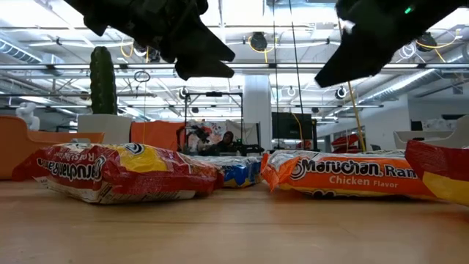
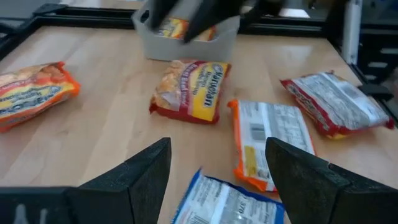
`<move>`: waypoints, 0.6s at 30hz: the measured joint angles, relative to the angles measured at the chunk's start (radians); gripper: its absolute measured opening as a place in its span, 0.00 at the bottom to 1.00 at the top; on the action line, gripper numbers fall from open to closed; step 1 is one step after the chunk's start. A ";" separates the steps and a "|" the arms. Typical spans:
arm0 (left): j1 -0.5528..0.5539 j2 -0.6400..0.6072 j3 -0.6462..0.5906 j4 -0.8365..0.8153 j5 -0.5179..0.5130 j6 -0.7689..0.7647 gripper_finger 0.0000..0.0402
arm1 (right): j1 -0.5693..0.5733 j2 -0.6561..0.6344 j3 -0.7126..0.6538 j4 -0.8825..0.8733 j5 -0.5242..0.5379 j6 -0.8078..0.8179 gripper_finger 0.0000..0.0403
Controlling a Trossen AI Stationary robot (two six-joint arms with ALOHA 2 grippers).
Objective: Sort Maruchan noodles
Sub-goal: Put the right blue noodle pack into the orange bin
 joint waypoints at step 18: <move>-0.033 -0.129 0.000 -0.316 0.127 -0.192 0.66 | -0.322 0.216 0.000 0.328 -0.398 -0.246 0.42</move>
